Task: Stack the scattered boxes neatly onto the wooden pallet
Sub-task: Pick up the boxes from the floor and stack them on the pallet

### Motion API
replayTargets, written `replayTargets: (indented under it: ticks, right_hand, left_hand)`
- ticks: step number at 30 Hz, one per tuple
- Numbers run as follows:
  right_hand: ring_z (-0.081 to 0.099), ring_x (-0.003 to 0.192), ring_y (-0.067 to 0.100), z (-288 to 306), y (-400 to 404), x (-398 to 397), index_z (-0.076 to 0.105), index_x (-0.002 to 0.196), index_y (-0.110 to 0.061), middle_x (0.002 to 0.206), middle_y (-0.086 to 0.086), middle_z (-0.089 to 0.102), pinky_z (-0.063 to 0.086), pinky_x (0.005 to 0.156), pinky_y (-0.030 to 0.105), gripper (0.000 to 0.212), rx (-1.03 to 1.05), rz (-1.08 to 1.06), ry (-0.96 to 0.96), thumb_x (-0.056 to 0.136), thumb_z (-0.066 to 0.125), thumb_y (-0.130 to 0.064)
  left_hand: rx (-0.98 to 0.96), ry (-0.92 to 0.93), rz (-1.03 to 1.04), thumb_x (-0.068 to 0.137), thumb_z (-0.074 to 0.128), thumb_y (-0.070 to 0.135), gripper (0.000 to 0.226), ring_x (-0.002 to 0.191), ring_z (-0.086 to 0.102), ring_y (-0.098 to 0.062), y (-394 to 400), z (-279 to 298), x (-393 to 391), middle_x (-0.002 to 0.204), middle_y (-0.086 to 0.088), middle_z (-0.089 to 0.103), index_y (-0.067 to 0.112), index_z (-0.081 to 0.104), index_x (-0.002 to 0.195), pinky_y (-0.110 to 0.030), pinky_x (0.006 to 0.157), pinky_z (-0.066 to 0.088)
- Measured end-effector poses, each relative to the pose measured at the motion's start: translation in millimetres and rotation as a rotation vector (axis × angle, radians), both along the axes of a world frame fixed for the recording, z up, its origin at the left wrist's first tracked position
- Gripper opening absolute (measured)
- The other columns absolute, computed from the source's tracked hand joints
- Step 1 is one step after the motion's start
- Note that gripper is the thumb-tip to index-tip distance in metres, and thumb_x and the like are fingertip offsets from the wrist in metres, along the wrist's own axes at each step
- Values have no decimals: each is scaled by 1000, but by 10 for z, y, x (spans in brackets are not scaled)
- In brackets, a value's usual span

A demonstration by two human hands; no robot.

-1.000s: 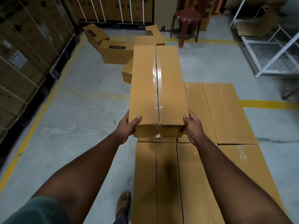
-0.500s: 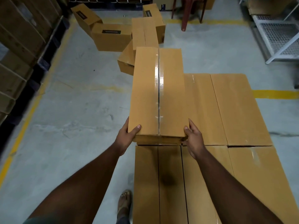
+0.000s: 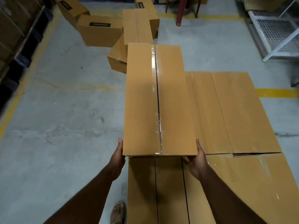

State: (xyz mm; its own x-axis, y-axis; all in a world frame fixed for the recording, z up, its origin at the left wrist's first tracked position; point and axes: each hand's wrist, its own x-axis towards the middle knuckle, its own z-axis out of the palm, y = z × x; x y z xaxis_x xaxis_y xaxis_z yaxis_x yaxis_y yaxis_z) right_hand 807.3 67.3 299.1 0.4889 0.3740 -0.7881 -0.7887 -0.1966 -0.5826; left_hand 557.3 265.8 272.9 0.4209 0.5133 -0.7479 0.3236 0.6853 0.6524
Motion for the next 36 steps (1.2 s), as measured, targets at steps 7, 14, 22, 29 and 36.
replayTargets:
  ticks: [7, 14, 22, 29, 36]
  right_hand:
    - [63, 109, 33, -458, -110, -217, 65, 115, -20, 118, 16, 69, 46, 102, 51, 22, -128, 105, -136, 109, 44, -21]
    - [58, 122, 45, -469, -172, -322, 59, 133, -4, 130, 26, 65, 46, 106, 53, 32, -213, 77, -182, 110, 40, -13]
    - [61, 92, 33, -435, 20, -332, 67, 114, -3, 104, 18, 67, 51, 94, 48, 21, -203, -149, -61, 106, 48, -10]
    - [62, 90, 28, -663, 35, -234, 70, 106, -6, 99, 10, 69, 49, 99, 46, 21, -206, -275, -29, 106, 53, -19]
    - [62, 105, 31, -693, -6, -241, 69, 90, -17, 105, 11, 71, 47, 105, 47, 27, -270, -149, -40, 107, 51, -30]
  left_hand:
    - [179, -79, -38, 102, 52, 44, 34, 118, 68, -26, -131, -390, -79, 125, -5, 71, 30, 64, 132, -36, 87, 61]
    - [228, -47, -101, 102, 42, 55, 37, 120, 66, -17, -181, -414, -127, 128, 2, 70, 40, 64, 127, -34, 89, 58]
    - [227, -14, 28, 100, 44, 49, 34, 107, 71, -18, -205, -378, 21, 118, 2, 75, 37, 67, 123, -37, 87, 59]
    - [180, 1, 22, 112, 34, 29, 34, 107, 70, -33, -254, -417, 31, 114, -7, 75, 21, 63, 128, -64, 100, 53]
    - [176, -39, 74, 112, 32, 27, 35, 112, 63, -51, -256, -387, 43, 123, -22, 68, 15, 59, 131, -72, 96, 50]
